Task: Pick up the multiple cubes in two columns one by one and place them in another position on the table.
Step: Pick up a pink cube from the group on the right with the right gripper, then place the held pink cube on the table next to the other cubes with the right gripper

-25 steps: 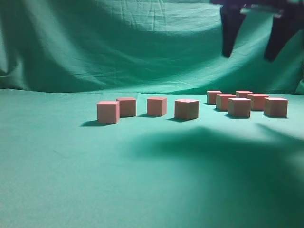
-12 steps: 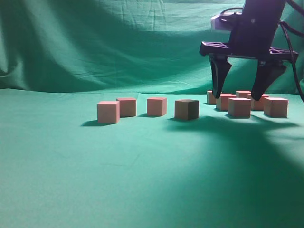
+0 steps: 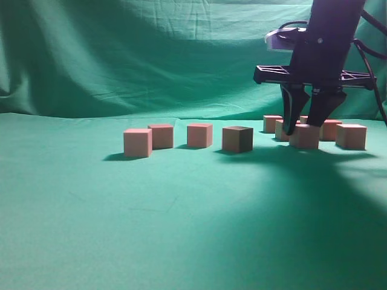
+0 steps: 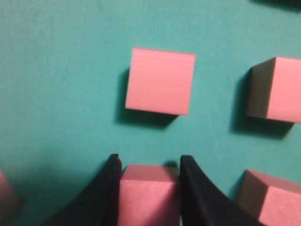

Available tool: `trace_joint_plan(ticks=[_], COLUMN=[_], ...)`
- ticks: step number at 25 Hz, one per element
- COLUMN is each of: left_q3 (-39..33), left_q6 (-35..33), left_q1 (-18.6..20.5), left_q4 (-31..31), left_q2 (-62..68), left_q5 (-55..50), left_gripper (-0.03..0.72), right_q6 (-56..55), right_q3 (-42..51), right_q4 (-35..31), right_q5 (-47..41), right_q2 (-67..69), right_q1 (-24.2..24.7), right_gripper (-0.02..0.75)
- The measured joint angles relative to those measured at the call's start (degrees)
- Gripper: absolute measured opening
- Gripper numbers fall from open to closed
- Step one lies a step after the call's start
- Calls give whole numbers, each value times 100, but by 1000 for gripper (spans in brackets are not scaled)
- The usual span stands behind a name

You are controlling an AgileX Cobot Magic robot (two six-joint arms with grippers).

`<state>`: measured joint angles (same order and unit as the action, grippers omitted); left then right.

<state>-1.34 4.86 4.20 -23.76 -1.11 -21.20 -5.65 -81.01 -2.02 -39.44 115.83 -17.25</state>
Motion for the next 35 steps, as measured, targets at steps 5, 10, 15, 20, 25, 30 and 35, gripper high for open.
trace_joint_plan(ticks=[5,10,15,20,25,30,35], left_q3=[0,0,0,0,0,0,0], left_q6=[0,0,0,0,0,0,0], left_q1=[0,0,0,0,0,0,0], left_q4=[0,0,0,0,0,0,0], left_q2=[0,0,0,0,0,0,0], left_q5=[0,0,0,0,0,0,0], left_gripper=[0,0,0,0,0,0,0], right_q6=[10,391,531,537,544,552,557], right_q3=[0,0,0,0,-156,-616,-811], right_q4=[12,20,-25,-60,-100,-100,-78], right_q5=[-436,-1116,-1561,-1125,-719,-635,-564], right_q2=[-383,-1278,-1538,-1252,-662,-122,134], right_q1=[-13,-429,-1253,-2240,-2737,-2751,-2751], right_gripper=[243,243,243,243,243,243,243])
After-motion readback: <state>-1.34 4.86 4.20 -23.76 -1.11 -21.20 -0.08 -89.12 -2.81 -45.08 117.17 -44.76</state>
